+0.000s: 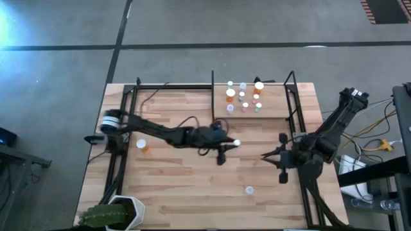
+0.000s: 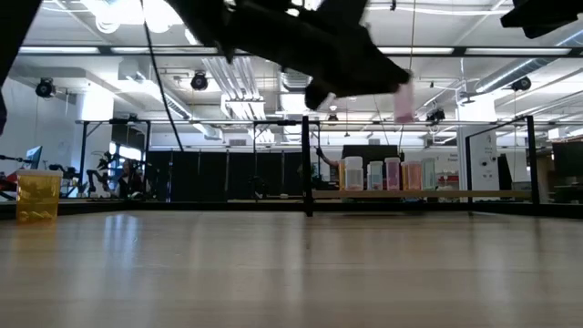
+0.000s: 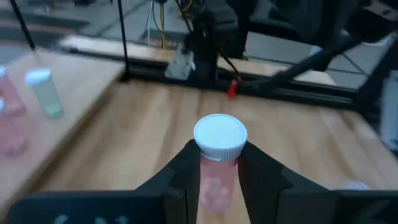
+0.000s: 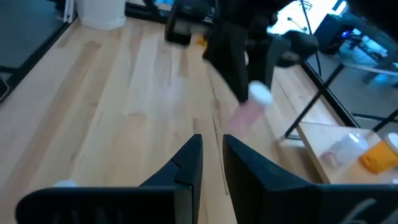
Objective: Pick and place medicine bottles onto shelf by color
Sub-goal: Put the pink pill bottle on the shelf
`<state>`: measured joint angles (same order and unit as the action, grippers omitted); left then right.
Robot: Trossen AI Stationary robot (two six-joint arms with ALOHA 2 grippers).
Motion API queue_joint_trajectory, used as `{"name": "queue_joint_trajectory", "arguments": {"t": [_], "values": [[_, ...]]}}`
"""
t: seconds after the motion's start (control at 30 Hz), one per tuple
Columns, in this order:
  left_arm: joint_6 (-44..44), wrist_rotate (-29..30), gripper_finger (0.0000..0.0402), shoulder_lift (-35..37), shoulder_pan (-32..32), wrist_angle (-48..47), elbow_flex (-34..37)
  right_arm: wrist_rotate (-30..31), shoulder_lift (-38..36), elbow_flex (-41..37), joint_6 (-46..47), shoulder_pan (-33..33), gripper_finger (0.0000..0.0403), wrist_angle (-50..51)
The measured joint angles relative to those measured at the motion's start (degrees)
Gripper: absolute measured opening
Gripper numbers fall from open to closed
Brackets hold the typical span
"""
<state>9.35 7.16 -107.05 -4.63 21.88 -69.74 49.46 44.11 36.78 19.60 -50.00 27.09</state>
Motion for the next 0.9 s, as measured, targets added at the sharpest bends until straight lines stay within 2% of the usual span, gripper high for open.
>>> {"name": "queue_joint_trajectory", "arguments": {"t": [0.23,0.47,0.6,0.9], "values": [[-5.6,0.4,0.0072,-13.8,2.7,3.5,-12.6,0.2,-4.4,-4.4,1.3,0.0,0.0054,-1.8],[-7.0,0.6,0.0072,-23.3,4.6,7.6,-18.5,1.6,-5.3,-6.3,1.4,0.0,0.0054,-2.7],[-7.0,0.9,0.0072,-25.5,5.9,7.9,-19.6,1.6,-5.3,-6.9,0.4,0.0,0.0054,-5.1],[-6.7,1.3,0.0072,-25.9,7.8,7.6,-18.2,1.7,-4.9,-6.5,-1.2,0.0,0.0054,-6.9]]}}
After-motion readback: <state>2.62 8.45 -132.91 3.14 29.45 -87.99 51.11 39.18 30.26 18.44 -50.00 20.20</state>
